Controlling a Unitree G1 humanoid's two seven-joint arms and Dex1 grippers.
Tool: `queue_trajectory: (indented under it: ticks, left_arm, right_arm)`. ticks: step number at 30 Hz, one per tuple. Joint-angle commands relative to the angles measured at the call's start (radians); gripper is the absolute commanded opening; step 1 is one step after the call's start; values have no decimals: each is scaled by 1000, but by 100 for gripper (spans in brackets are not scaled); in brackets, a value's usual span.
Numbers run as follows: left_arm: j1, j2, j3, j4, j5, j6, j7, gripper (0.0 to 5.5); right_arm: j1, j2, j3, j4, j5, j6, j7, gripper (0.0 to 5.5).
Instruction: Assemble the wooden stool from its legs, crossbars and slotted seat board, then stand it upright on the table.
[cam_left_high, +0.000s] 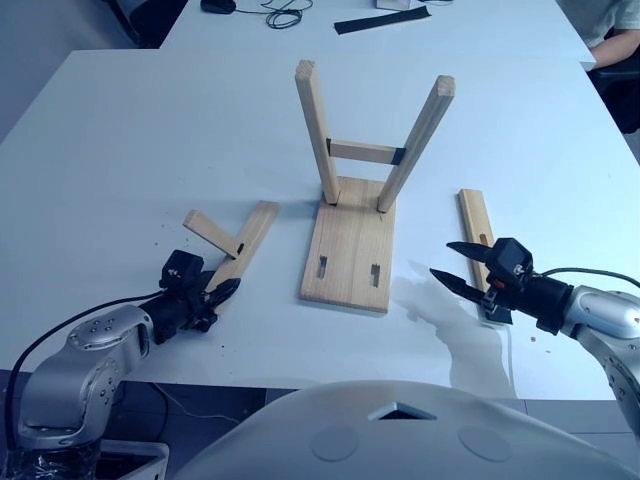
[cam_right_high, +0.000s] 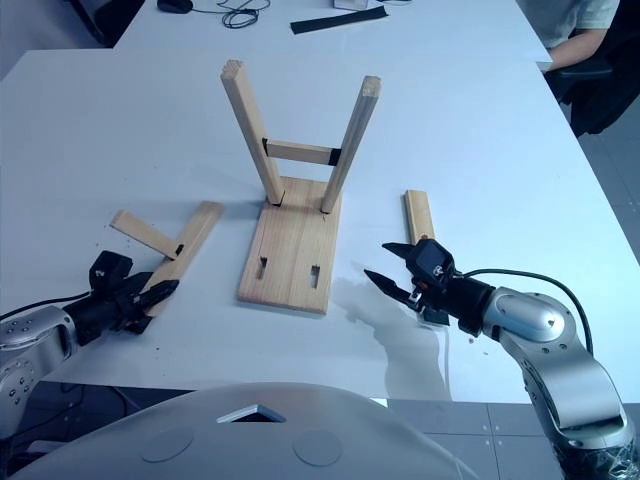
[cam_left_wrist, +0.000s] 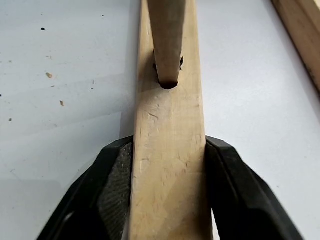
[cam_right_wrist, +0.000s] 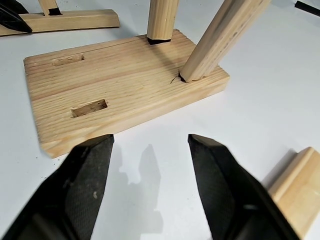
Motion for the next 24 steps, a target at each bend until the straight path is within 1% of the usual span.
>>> queue_trajectory:
  ticks: [1,3,5,8,10,13,15,19,22,24]
  left_arm:
    - [-22,-23,-37,89,15,25,7,202]
    - [-89,-38,-13,121,6,-7,10,202]
    - [-182,-53,19,152,-23,-84,-29,202]
    - [-309,-82,116,206,-155,-153,-129,202]
    - [-373,-75,168,258,-201,-173,-162,202]
    - [-502,-75,243,300,-309,-159,-144,202]
    - [-552,-92,282,279,-373,-158,-109,202]
    - [-631,-117,296,185,-508,-154,-43,202]
    - [-684,-118,265,84,-652,-135,-28,202]
    - [-699,-119,225,16,-723,-129,-22,202]
  right_arm:
    - [-22,-8,8,10,-2,8,3,273]
    - [-30,-9,11,13,-1,8,5,273]
    - [-35,-10,11,16,0,7,5,273]
    - [-48,-13,12,28,-1,2,10,273]
    - [-64,-19,5,38,5,1,18,273]
    - [-85,-27,-15,51,20,3,32,273]
    - [-139,-40,0,90,20,-3,59,273]
    - [-220,-52,13,134,34,-4,101,273]
    - [-276,-47,-38,131,117,42,118,273]
    - [-335,-49,-81,126,220,106,126,273]
